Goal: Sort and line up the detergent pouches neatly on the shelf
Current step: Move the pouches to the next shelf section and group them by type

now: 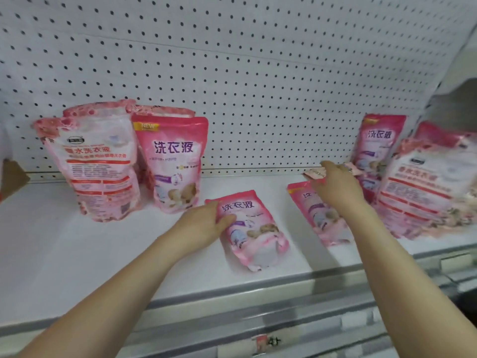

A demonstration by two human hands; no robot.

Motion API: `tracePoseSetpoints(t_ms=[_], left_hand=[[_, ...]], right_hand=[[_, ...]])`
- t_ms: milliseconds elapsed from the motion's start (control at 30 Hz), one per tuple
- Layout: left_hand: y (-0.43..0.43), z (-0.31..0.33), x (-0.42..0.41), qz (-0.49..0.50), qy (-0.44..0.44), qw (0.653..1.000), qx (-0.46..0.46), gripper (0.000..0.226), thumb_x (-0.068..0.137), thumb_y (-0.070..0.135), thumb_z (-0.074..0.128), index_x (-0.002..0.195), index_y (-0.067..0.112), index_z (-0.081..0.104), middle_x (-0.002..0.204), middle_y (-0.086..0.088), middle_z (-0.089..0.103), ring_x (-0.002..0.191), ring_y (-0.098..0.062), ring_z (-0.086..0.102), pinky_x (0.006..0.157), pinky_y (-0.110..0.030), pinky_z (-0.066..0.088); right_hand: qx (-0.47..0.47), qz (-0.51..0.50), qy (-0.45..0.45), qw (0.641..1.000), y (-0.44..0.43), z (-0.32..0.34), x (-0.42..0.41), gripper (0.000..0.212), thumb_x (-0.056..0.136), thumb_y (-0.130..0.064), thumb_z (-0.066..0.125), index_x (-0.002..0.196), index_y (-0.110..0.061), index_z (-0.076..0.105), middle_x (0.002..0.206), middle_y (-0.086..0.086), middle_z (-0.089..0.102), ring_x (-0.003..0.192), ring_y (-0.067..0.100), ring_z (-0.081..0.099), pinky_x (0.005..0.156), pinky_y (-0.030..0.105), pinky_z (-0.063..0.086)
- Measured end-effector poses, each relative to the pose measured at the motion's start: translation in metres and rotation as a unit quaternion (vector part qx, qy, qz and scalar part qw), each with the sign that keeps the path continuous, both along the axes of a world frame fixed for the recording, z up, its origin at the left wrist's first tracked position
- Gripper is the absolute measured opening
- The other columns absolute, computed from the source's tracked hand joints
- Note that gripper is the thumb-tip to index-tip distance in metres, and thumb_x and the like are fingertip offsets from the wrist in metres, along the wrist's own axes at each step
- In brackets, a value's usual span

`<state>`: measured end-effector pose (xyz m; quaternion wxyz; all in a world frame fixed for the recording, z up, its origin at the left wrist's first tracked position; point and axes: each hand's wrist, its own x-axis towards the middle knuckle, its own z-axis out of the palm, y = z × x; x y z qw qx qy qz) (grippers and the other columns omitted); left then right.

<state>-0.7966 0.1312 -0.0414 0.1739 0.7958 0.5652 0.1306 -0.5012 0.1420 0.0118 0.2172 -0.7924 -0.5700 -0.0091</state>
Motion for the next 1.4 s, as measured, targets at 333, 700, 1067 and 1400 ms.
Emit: tracePoseSetpoints(t_ms=[333,700,1067,1400], left_hand=[[0.023,0.002,0.066,0.143,-0.251,0.951,-0.108,0.105,0.074,0.016,0.082,0.151,0.008,0.010,0.132,-0.015,0.053,0.118,-0.030,0.055,0.097,-0.040,0.048],[0.005,0.012,0.086,0.162,-0.544,0.805,-0.171,0.045,0.080,-0.021,0.059,0.122,-0.003,0.059,0.109,-0.017,0.069,0.086,-0.026,0.068,0.076,-0.033,0.060],[-0.026,0.025,0.047,0.170,-0.649,0.736,-0.092,0.034,0.077,0.001,0.076,0.109,0.003,0.065,0.100,-0.015,0.074,0.086,-0.024,0.073,0.071,-0.029,0.059],[-0.067,0.057,-0.042,0.148,-0.667,0.725,0.082,0.041,0.070,-0.003,0.075,0.106,0.014,0.063,0.093,-0.004,0.076,0.085,-0.020,0.073,0.069,-0.030,0.059]], right_hand=[[-0.087,-0.013,-0.075,0.993,0.034,-0.026,0.046,0.083,0.086,-0.050,0.068,0.144,-0.006,0.030,0.131,0.023,0.056,0.120,0.040,0.055,0.089,0.044,0.044],[0.060,0.095,0.201,0.973,0.029,-0.014,0.044,0.014,0.079,-0.022,0.071,0.091,-0.015,0.075,0.075,0.002,0.072,0.071,0.026,0.066,0.063,0.033,0.050],[0.145,0.255,0.325,0.899,-0.006,0.019,-0.006,0.013,0.086,-0.019,0.073,0.077,-0.015,0.065,0.074,0.009,0.070,0.062,0.018,0.058,0.063,0.036,0.047],[0.188,0.287,0.423,0.839,-0.023,0.045,-0.091,0.023,0.089,-0.004,0.068,0.085,-0.026,0.064,0.072,0.005,0.075,0.064,0.021,0.065,0.066,0.045,0.057]])
